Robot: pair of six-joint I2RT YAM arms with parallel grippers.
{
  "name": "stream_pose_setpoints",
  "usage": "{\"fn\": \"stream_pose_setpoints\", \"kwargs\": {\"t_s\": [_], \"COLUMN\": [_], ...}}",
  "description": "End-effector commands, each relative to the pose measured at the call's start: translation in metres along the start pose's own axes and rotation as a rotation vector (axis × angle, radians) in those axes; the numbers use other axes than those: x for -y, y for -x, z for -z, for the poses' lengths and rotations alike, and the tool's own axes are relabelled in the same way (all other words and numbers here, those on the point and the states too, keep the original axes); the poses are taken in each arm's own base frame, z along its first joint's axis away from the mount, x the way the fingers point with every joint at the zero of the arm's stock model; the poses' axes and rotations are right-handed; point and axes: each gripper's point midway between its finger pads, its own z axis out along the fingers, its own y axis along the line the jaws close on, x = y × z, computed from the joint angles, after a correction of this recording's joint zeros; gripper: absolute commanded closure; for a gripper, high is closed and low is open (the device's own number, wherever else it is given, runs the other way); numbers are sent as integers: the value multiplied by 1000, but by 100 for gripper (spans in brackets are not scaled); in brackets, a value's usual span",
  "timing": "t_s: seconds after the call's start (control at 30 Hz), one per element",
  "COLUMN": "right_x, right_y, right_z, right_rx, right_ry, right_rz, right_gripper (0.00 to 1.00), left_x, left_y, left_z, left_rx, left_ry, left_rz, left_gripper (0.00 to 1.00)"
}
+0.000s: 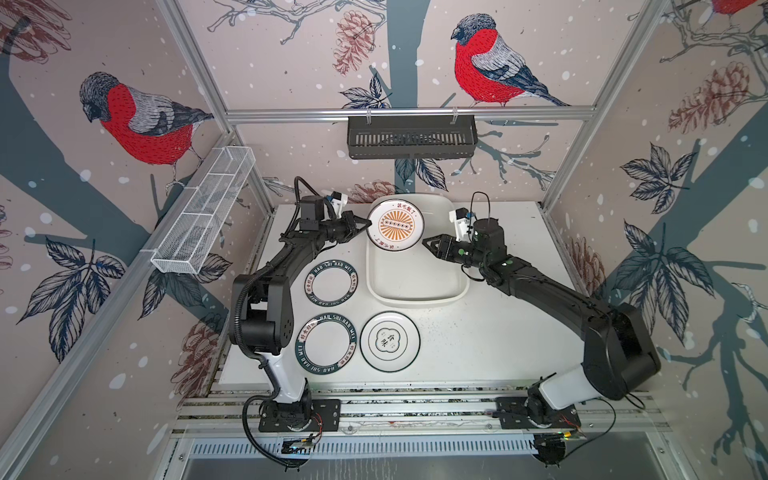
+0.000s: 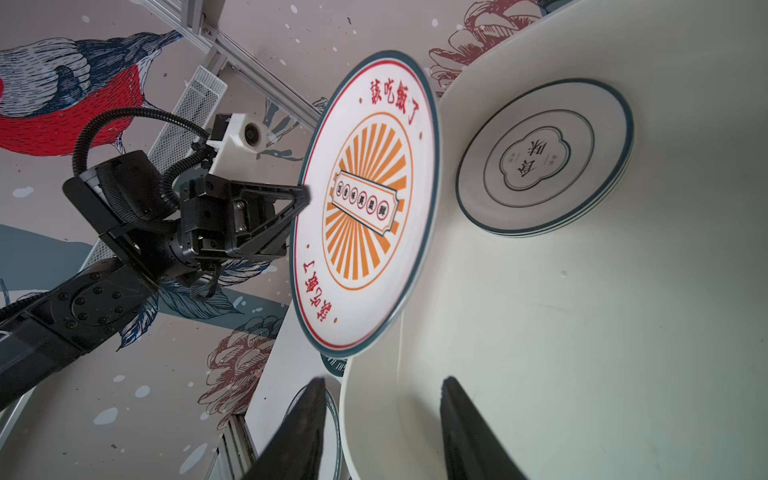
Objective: Place the plates into the plastic bin on the countertop
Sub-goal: 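Grasp the plate's rim with the right gripper while the left gripper holds it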
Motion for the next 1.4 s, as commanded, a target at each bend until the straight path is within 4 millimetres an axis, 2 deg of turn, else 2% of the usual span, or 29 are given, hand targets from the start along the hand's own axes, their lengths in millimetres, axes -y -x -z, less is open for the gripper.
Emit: {"fn": "stream_pose_setpoints", "kwargs": {"t_s": [0.0,0.3,0.8,1.07,1.37], "right_x": [-2,-6,-2,-2,-4], "right_y": [8,12,15,13,13], "right_z": [1,-5,-12,-10,-11], "right_rx": [39,65,74,91,90], "right_ry": [5,62,101,143,167], "right_rz": [23,4,-39,-78,-97], "right_gripper": [54,55,72,75,95], "left_x": [15,21,34,44,49], "left_y": [2,-5,-17,-20,-22], "left_z": [2,2,-1,-2,0], "left_rx": [12,10,-2,-1,5], "left_ry": [-33,-52,-53,-55,-63], "left_rz": [-45,-50,-107,-147,-144], "left_gripper": [100,100,100,100,100]}}
